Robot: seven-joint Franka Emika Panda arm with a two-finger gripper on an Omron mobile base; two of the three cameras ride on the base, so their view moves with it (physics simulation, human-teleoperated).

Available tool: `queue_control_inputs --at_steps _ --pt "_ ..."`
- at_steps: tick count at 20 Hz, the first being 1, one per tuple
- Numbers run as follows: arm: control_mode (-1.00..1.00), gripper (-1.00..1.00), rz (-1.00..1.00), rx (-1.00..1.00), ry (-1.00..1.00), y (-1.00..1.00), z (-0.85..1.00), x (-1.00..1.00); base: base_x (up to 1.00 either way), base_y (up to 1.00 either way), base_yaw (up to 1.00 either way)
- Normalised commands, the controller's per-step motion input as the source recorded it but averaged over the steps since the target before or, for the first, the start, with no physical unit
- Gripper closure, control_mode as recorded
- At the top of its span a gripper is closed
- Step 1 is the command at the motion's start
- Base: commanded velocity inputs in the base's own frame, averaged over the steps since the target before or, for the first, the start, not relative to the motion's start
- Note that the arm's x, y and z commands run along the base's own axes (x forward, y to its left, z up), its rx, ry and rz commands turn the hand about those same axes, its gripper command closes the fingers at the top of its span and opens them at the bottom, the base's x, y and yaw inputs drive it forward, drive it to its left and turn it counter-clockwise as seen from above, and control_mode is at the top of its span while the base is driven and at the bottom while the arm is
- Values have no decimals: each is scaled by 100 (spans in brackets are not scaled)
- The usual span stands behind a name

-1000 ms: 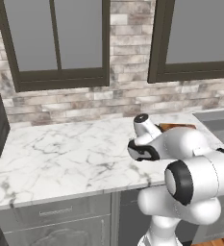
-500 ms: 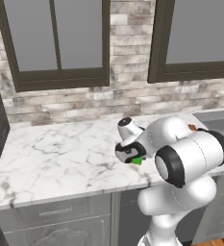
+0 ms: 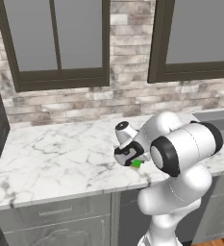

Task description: Pick up the sponge from the counter and clean the cutting board by briefly scrubbing or pressing down on the cutting board. Once finished, release the sponge.

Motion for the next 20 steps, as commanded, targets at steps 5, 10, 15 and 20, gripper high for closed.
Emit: queue_control_inputs --at_steps 5,10,15,20 --pt "-100 100 0 0 0 0 -1 0 0 0 0" --pt "-100 -100 0 0 0 0 0 0 0 0 0" --pt "-100 -100 0 0 0 -3 0 -2 0 0 0" --pt "-100 -100 0 0 0 -9 5 -1 0 0 0"
